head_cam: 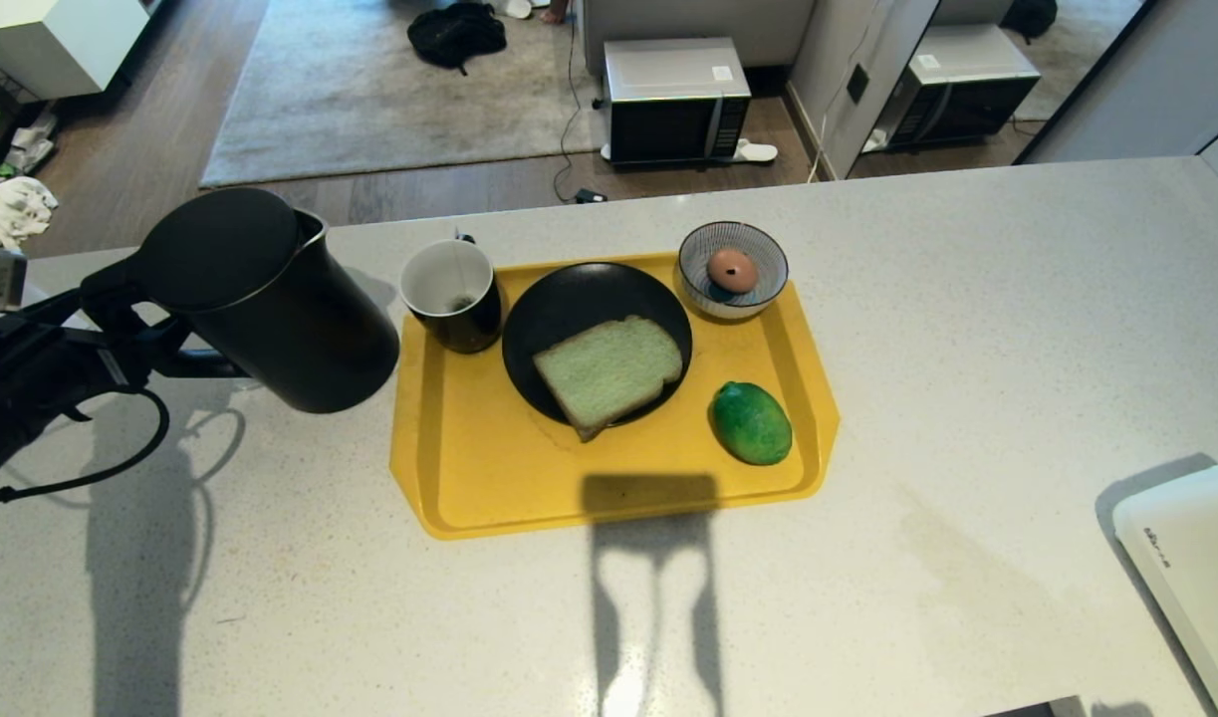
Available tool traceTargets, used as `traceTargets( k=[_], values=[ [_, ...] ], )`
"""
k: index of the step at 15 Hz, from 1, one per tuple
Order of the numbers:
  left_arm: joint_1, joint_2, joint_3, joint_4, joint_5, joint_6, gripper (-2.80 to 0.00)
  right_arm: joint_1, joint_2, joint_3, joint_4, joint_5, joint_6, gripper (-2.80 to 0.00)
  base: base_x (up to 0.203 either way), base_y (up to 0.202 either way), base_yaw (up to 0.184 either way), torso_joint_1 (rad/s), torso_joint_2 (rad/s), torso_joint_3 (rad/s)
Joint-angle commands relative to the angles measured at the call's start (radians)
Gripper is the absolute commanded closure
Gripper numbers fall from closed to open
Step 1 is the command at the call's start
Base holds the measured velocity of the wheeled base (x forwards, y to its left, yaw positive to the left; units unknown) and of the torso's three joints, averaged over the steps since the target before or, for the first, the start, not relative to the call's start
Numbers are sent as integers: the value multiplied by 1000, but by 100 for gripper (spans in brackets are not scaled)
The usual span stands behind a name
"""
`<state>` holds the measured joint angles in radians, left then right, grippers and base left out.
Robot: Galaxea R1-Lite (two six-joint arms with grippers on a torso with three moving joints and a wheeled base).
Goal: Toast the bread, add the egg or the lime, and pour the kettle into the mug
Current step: Pick up the kettle
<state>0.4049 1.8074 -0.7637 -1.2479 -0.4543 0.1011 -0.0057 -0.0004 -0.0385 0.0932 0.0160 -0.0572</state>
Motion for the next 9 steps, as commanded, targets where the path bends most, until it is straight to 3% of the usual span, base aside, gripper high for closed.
traceTargets(
  k=[1, 9],
  values=[
    [0, 3, -2, -10, -3, 2, -280, 1, 0, 0, 0, 1, -1, 0, 0, 0, 0, 0, 0, 0],
    [-10, 18, -26, -15, -3, 2, -280, 0, 0, 0, 0, 1, -1, 0, 0, 0, 0, 0, 0, 0]
  ],
)
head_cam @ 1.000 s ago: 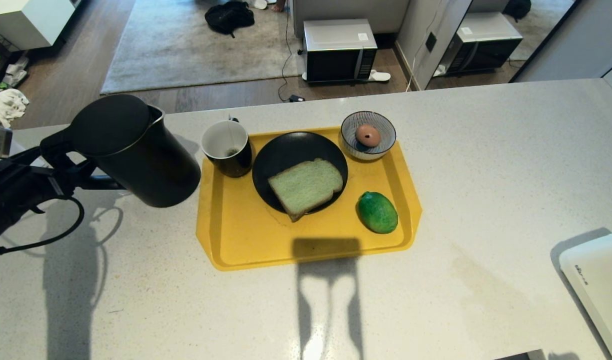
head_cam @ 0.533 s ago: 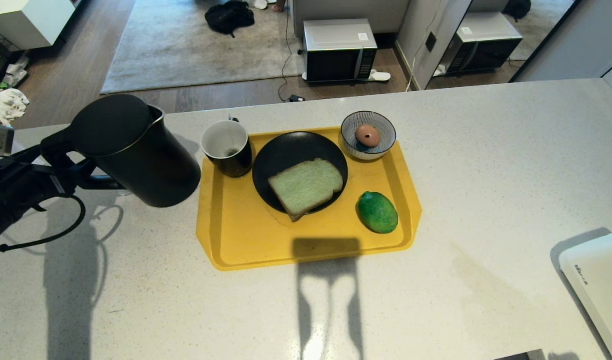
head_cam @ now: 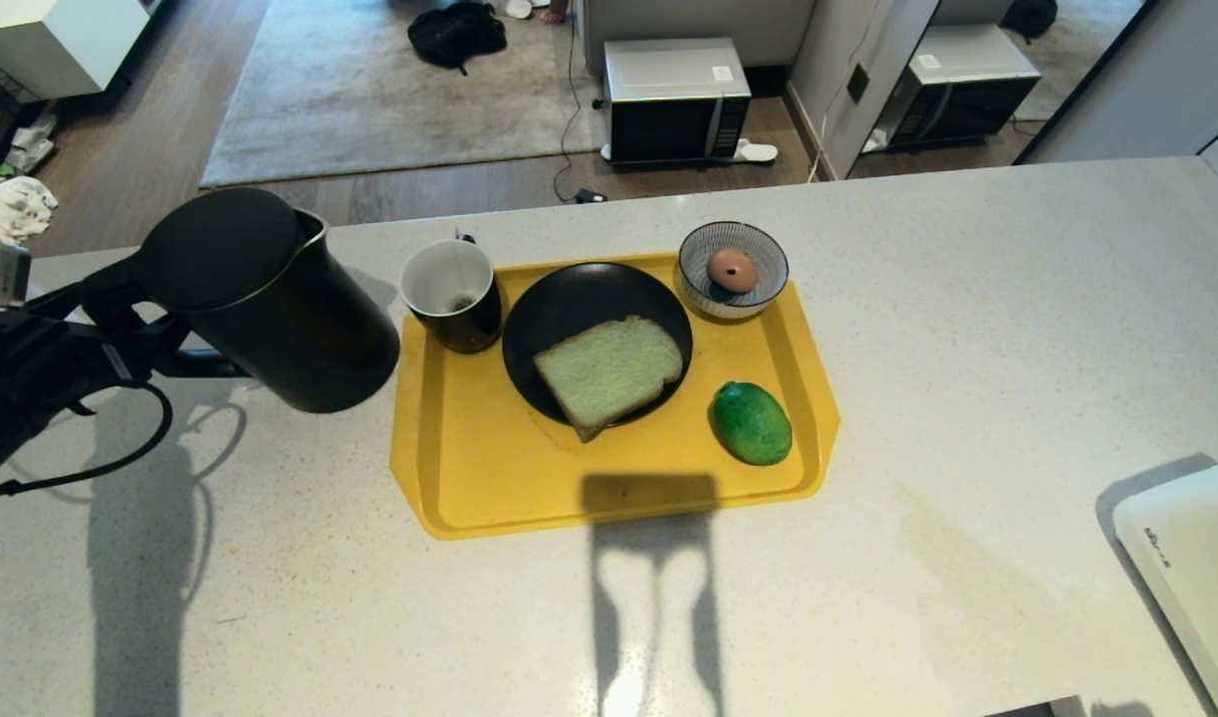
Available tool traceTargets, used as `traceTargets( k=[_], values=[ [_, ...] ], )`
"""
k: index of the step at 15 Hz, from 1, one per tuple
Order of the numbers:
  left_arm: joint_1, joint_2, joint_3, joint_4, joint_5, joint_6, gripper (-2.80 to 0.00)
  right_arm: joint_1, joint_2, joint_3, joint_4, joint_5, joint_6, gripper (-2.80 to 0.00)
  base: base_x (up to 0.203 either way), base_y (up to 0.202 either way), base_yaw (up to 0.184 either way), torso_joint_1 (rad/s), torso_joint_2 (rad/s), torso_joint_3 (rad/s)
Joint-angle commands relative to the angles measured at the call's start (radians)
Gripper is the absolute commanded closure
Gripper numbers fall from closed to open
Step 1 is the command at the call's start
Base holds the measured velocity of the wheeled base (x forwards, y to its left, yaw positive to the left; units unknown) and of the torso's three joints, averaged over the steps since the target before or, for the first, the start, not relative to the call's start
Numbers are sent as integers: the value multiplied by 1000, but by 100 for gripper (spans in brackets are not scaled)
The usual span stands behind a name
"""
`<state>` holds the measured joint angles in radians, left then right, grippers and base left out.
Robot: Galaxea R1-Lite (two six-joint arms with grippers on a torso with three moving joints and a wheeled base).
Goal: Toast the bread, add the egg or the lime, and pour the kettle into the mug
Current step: Pick up the kettle
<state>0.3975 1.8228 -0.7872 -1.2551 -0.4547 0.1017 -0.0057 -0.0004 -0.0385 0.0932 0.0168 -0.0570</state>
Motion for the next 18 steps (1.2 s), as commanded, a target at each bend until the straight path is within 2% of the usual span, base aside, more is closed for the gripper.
traceTargets(
  k=[1, 12, 13, 14, 18],
  values=[
    [-5, 4, -3, -7, -2, 1, -280, 0, 0, 0, 0, 0, 0, 0, 0, 0, 0, 0, 0, 0],
    [-29, 9, -1, -7, -2, 1, -280, 0, 0, 0, 0, 0, 0, 0, 0, 0, 0, 0, 0, 0],
    [-30, 7, 0, -7, -2, 0, -52, 0, 0, 0, 0, 0, 0, 0, 0, 0, 0, 0, 0, 0],
    [-32, 7, -1, -7, -2, 0, 0, 0, 0, 0, 0, 0, -1, 0, 0, 0, 0, 0, 0, 0],
    [-32, 4, 3, -7, -2, -14, 0, 0, 0, 0, 0, 0, 0, 0, 0, 0, 0, 0, 0, 0]
  ],
)
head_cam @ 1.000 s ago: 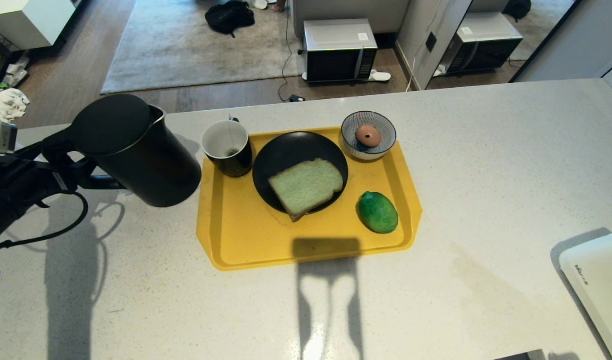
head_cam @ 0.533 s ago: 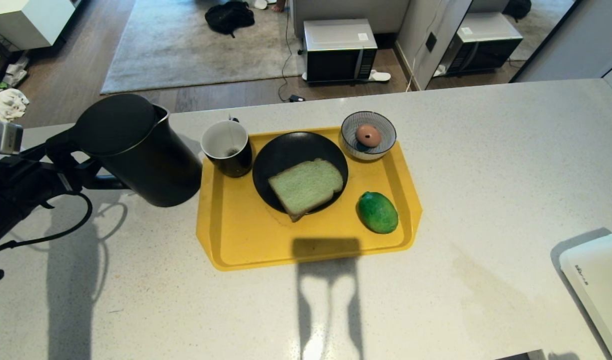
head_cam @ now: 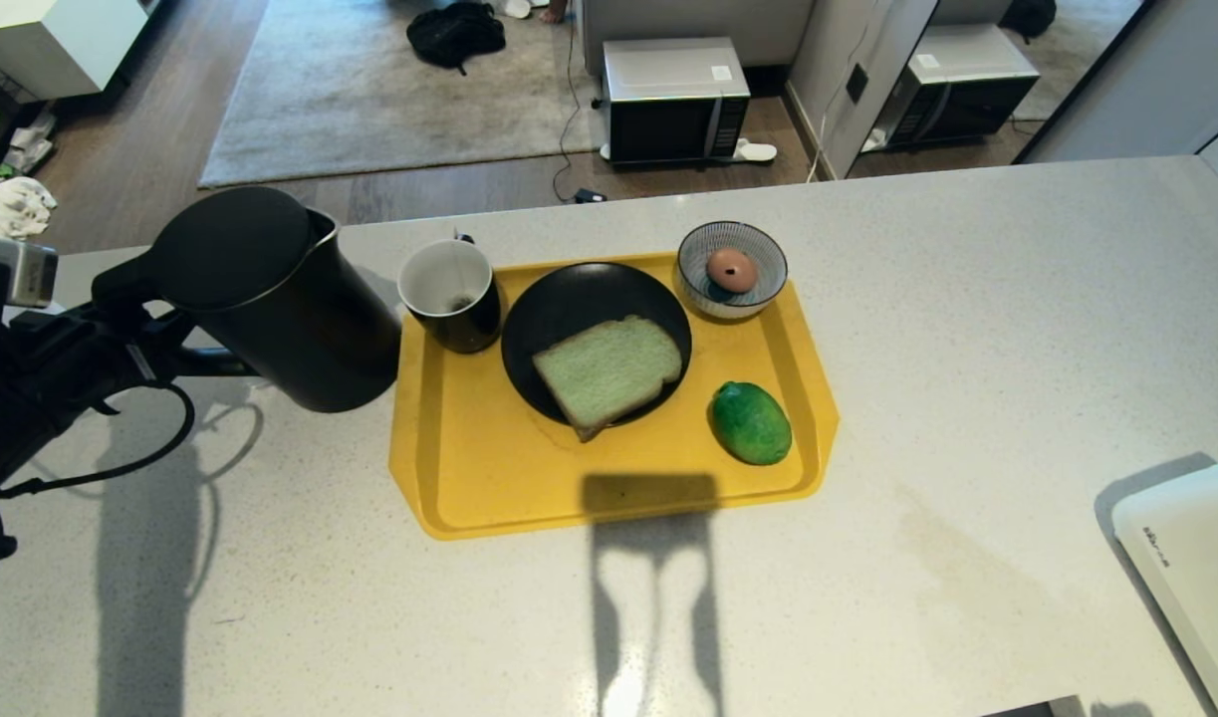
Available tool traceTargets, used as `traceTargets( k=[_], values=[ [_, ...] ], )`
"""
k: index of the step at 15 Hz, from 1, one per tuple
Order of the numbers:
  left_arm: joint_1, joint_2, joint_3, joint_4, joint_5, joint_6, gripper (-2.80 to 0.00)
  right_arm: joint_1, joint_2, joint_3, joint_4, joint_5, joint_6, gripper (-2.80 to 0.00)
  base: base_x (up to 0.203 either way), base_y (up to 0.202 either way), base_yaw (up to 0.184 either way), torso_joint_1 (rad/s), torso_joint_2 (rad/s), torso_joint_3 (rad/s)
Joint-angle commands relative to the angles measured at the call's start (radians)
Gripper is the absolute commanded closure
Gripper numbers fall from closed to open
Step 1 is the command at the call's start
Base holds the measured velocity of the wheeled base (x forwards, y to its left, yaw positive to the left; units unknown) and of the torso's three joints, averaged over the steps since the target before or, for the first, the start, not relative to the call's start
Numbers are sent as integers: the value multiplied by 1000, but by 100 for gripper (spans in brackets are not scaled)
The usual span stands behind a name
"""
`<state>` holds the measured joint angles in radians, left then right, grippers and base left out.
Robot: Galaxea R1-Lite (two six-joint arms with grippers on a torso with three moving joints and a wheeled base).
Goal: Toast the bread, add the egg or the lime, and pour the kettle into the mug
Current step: Pick up the kettle
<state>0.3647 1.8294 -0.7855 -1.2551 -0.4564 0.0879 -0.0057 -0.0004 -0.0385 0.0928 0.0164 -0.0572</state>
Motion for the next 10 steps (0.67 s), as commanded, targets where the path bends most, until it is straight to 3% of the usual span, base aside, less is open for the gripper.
traceTargets(
  k=[1, 10],
  values=[
    [0, -2, 2, -7, -1, 0, 0, 0, 0, 0, 1, 0, 0, 0, 0, 0, 0, 0, 0, 0],
    [2, -20, 2, -15, -1, -10, 0, 0, 0, 0, 1, 0, -1, 0, 0, 0, 0, 0, 0, 0]
  ],
)
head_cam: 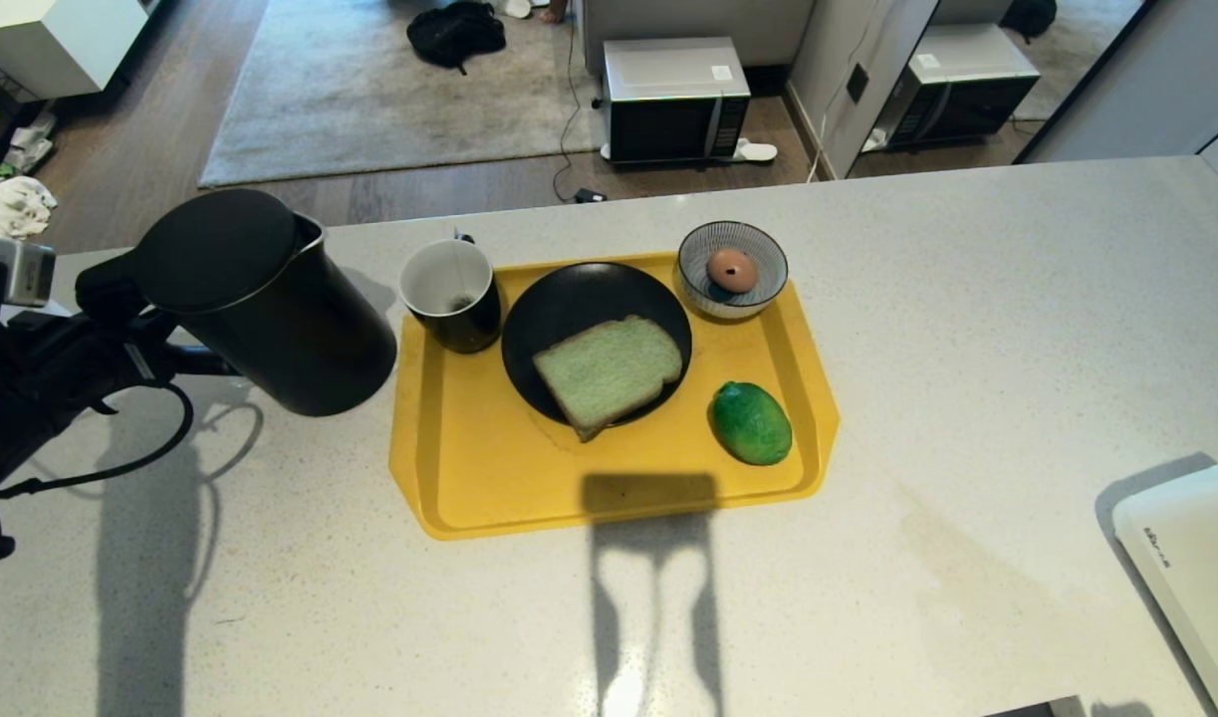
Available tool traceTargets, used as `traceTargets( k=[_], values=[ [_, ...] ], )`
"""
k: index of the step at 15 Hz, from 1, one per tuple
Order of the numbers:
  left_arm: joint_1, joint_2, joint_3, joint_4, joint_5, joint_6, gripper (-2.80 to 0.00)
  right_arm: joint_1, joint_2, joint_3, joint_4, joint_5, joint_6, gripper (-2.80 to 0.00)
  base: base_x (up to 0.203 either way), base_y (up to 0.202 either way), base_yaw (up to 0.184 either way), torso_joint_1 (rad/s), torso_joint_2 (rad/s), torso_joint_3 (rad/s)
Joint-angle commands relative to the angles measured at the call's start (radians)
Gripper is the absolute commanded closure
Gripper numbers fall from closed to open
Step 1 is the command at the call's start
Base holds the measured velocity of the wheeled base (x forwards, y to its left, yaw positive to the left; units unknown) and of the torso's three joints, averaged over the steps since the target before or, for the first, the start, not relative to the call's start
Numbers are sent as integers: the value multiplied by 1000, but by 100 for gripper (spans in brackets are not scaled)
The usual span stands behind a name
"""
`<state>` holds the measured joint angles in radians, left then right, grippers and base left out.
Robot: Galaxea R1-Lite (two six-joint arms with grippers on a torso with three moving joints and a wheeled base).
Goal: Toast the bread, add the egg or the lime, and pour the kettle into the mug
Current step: Pick up the kettle
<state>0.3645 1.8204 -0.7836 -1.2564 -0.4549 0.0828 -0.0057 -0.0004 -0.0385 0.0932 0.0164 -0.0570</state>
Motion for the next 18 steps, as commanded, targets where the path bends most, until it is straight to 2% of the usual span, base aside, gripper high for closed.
traceTargets(
  k=[1, 4, 7, 9, 15, 18],
  values=[
    [2, -14, 1, -30, -2, -33, 0, 0, 0, 0, 0, 0, -1, 0, 0, 0, 0, 0, 0, 0],
    [2, -29, 9, -113, -1, -121, 0, 0, 0, 0, 0, 0, -1, 0, 0, 0, 0, 0, 0, 0],
    [2, -51, 9, -137, -1, -130, 0, 0, 0, 0, 0, 0, -1, 0, 0, 0, 0, 0, 0, 0],
    [2, -65, 9, -141, -1, -159, 0, 0, 0, 0, 0, 0, -1, 0, 0, 0, 0, 0, 0, 0],
    [18, -120, 7, -141, -1, -162, 0, 1, 0, 0, 0, 0, 0, 0, 0, 0, 0, 0, 0, 0],
    [21, -140, -35, -141, 0, -161, 0, 0, 0, 0, 0, 0, -1, 0, 0, 0, 0, 0, 0, 0]
  ],
)
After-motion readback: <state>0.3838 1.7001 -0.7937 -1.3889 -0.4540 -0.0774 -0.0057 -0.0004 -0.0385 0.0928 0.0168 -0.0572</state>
